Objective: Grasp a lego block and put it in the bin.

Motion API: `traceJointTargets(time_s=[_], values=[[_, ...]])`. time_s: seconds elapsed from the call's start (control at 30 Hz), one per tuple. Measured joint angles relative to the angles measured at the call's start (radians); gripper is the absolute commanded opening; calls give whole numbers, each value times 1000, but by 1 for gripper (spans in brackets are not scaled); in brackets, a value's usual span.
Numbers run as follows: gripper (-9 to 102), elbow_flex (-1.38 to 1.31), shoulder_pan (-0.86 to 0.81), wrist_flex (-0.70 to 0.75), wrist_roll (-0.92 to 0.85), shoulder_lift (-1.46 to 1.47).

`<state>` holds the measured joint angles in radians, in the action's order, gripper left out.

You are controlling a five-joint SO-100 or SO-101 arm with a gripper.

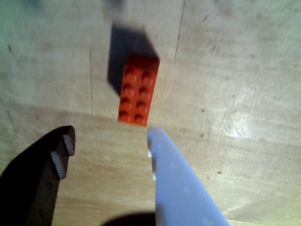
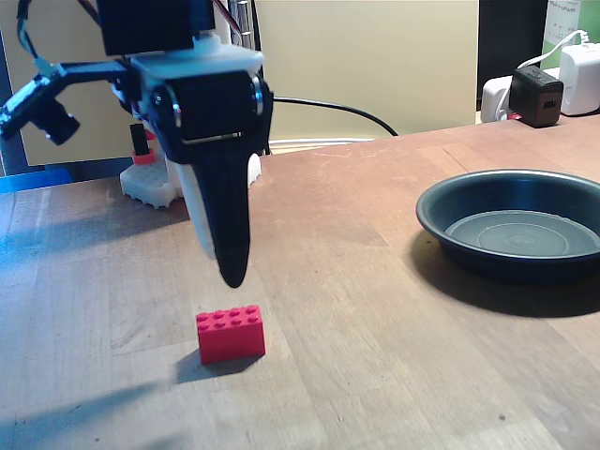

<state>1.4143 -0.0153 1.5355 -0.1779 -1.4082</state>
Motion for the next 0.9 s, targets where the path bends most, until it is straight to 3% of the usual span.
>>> traceJointTargets(time_s=[0.9], values=[[13,-12,3,-21,0,135]])
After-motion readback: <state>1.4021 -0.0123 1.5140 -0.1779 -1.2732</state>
